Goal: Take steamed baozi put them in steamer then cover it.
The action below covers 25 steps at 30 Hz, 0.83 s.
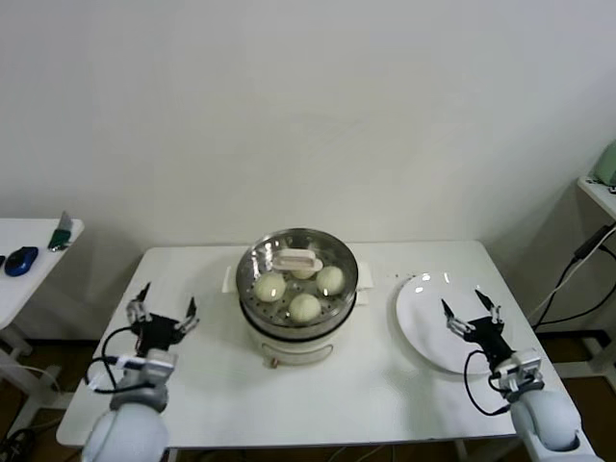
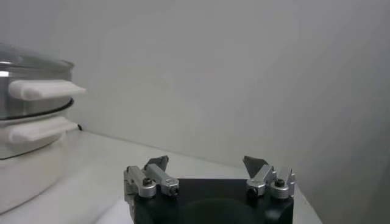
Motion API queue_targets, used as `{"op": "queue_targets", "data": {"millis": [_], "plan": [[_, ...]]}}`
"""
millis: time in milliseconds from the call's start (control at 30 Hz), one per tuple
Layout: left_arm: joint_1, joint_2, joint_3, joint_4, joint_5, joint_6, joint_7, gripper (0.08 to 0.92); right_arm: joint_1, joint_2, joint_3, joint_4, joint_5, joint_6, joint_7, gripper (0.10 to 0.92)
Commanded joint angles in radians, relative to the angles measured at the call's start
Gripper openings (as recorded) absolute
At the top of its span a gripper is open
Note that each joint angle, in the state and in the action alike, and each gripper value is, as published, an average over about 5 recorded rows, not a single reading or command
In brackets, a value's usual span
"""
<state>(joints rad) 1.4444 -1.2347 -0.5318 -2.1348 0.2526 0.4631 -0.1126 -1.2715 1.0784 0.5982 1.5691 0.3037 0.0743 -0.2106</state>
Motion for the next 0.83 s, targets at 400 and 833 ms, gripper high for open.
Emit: {"op": "queue_targets", "data": {"millis": [400, 833], "plan": [[0.136, -0.134, -0.204, 0.16, -0.348, -0.57, 0.04, 0.823, -0.02, 0.03, 0.006, 0.034, -0.003, 0.04, -0.025, 0.823], [0.119, -0.124, -0.181, 0.204, -0.346, -0.584, 0.076, 0.823, -0.03, 0.044, 0.005, 0.037, -0.015, 0.045, -0.032, 0.823]]}}
